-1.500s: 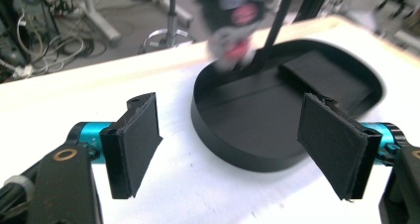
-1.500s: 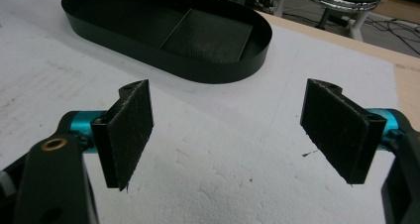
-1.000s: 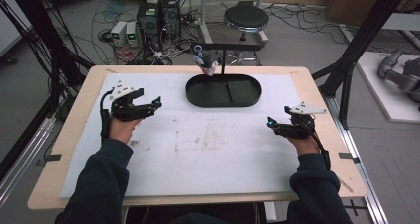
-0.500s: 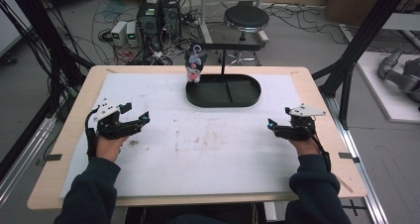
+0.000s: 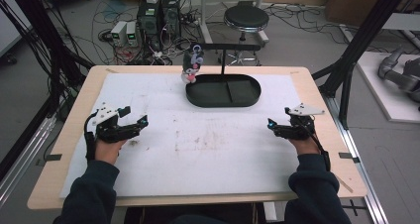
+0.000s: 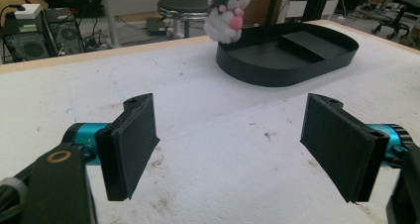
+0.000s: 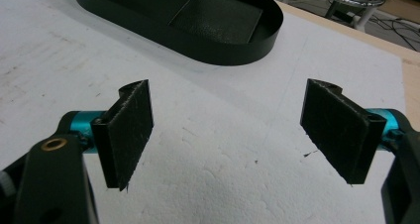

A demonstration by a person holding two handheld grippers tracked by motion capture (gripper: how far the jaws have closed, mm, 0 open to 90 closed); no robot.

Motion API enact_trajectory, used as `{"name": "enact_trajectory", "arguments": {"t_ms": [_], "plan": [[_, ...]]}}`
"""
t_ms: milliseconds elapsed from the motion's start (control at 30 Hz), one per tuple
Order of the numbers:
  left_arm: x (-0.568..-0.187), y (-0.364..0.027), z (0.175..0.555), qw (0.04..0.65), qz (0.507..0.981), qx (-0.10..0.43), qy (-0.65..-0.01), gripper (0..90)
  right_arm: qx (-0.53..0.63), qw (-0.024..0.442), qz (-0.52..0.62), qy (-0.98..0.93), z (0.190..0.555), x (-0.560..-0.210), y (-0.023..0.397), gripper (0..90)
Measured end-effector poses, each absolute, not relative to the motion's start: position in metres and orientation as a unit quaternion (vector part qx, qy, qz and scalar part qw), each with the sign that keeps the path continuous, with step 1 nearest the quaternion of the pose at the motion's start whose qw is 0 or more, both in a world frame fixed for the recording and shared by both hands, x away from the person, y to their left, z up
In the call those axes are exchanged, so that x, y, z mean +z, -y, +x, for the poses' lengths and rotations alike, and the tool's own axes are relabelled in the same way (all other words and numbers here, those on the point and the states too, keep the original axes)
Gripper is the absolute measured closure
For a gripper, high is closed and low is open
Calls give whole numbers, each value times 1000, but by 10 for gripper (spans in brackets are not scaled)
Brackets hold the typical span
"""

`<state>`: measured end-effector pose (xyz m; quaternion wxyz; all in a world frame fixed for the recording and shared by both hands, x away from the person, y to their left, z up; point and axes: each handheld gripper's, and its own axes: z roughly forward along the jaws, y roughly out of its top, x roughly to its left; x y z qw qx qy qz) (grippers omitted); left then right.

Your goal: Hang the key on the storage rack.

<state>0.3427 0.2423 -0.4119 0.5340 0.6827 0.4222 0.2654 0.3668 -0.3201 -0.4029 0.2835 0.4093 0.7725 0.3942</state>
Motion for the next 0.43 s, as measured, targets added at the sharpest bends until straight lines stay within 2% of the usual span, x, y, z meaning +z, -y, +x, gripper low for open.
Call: {"name": "enact_trajectory", "arguments": {"t_ms": [433], "plan": [[-417, -247, 345, 530, 682, 263, -430, 217, 389, 284, 405, -777, 367, -404, 318, 209]]}}
